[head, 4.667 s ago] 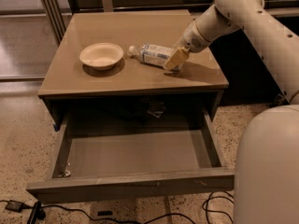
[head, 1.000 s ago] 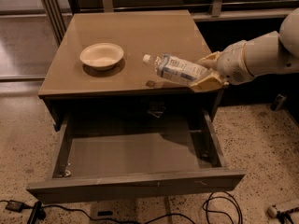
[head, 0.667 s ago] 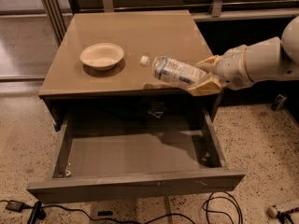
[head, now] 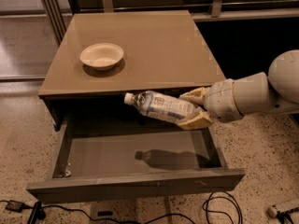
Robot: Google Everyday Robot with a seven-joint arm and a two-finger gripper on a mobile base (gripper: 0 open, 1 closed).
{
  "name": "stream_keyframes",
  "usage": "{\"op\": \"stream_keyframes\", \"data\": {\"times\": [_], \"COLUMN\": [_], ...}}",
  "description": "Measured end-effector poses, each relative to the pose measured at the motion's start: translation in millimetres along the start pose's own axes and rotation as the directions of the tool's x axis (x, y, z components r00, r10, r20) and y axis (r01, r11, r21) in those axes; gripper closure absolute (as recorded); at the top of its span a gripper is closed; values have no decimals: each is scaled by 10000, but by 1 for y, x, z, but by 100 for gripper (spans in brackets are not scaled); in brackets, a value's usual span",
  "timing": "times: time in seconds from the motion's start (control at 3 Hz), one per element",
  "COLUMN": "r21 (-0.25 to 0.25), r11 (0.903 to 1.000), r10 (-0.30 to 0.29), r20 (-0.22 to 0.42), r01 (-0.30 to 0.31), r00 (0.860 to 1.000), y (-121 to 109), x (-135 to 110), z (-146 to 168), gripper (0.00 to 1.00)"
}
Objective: Place blue plastic bottle into top drawer
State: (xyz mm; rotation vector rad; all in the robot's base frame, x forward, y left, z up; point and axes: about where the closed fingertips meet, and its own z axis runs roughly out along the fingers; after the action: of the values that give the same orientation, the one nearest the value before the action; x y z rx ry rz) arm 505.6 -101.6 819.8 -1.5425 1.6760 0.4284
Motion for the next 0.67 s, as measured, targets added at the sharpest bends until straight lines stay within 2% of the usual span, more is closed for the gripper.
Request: {"op": "stream_keyframes", "data": {"times": [0.33,0.67], "r21": [-524,-822], "r11": [9973,9909], "r10": [-565,-1198], "r20": [-843,-1812], "r01": [522,1064], "r00": [9948,9761], "y": [25,30], "x": [25,45], "z": [31,65], "gripper": [100,100]}}
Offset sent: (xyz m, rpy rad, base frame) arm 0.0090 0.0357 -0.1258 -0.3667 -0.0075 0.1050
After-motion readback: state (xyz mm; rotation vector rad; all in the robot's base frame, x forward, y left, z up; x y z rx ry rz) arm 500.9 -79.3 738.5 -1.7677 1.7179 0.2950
